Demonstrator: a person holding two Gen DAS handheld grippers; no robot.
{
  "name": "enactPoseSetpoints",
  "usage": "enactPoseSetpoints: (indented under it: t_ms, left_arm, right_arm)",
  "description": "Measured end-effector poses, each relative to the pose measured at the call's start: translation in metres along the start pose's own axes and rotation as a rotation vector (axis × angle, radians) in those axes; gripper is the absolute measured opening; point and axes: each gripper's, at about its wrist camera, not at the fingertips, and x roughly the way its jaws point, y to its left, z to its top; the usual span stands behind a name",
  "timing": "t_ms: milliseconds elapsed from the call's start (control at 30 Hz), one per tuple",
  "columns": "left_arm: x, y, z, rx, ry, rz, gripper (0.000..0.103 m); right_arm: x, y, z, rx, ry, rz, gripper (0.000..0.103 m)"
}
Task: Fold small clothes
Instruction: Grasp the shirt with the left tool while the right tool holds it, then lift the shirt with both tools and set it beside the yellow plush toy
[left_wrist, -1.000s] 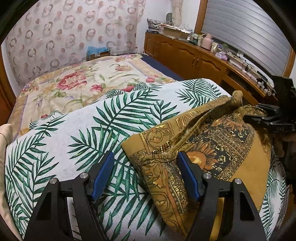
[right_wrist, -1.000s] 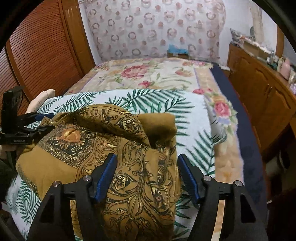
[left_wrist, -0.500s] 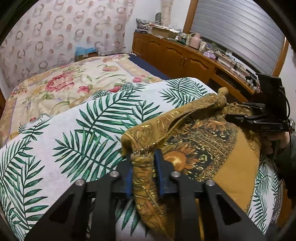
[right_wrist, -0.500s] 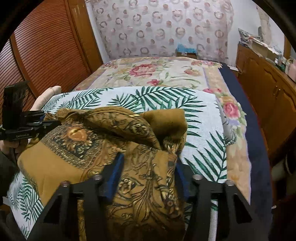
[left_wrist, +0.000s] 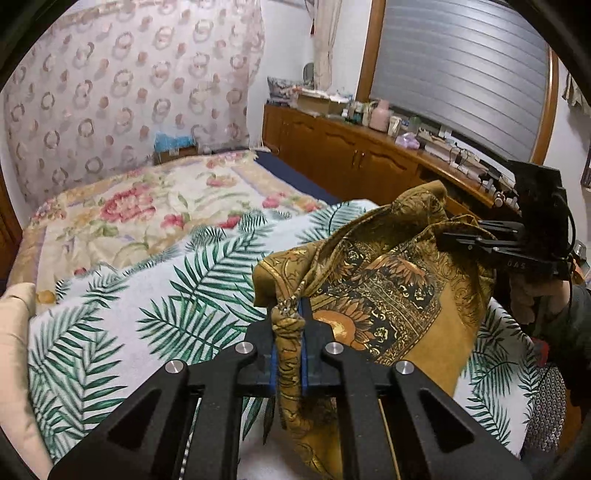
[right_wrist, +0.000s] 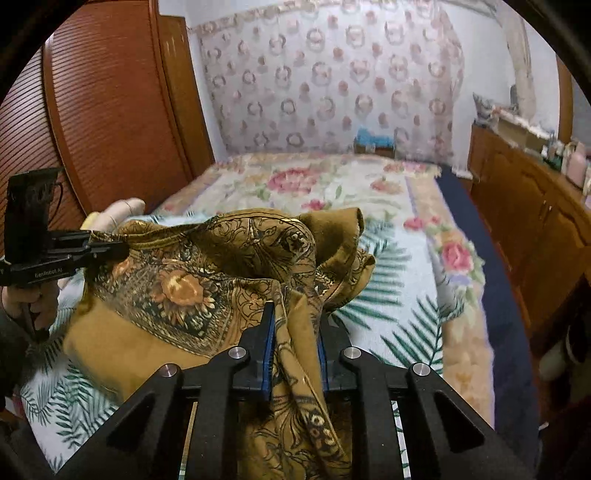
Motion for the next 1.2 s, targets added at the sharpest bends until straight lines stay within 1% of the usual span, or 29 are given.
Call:
enactPoseSetpoints:
  t_ms: [167,300,500,767,933,1033,1100,1200]
  left_arm:
    - [-0.026,-0.001,0.002,0.009,-0.056,0.025,0.009]
    - [-0.049,0.005,0.002,0.006,-0.101,0.051,0.009]
    - [-0.084,0.024,-0.006,-0.020,-0.153,0.113,0.009]
    - [-0.142,0.069,-0.029,-0.083,-0.235,0.245,0.009]
    - [-0.176,0.110,-0.056,-0.171,-0.280,0.361,0.009]
    - [-0.188,0.128,-0.076,-0.225,-0.293,0.414,0.009]
    - [-0.193,0.141,-0.091,-0.263,-0.292,0.441,0.009]
    - [-0.192,0.160,-0.115,-0.326,-0.266,0.480,0.009]
  right_arm:
    - [-0.018,0.018,0.008,-0.044,-0.060,-0.014,0.018]
    - [-0.025,0.028,0.010,-0.076,-0.089,-0.015,0.017]
    - [-0.017,0.055,0.026,-0.149,-0.111,0.013,0.017]
    - [0.006,0.105,0.068,-0.289,-0.150,0.097,0.017]
    - [0.046,0.141,0.113,-0.416,-0.165,0.165,0.017]
    - [0.078,0.165,0.142,-0.499,-0.166,0.203,0.017]
    - [0.095,0.185,0.159,-0.553,-0.160,0.229,0.017]
    - [0.126,0.218,0.180,-0.634,-0.135,0.275,0.017]
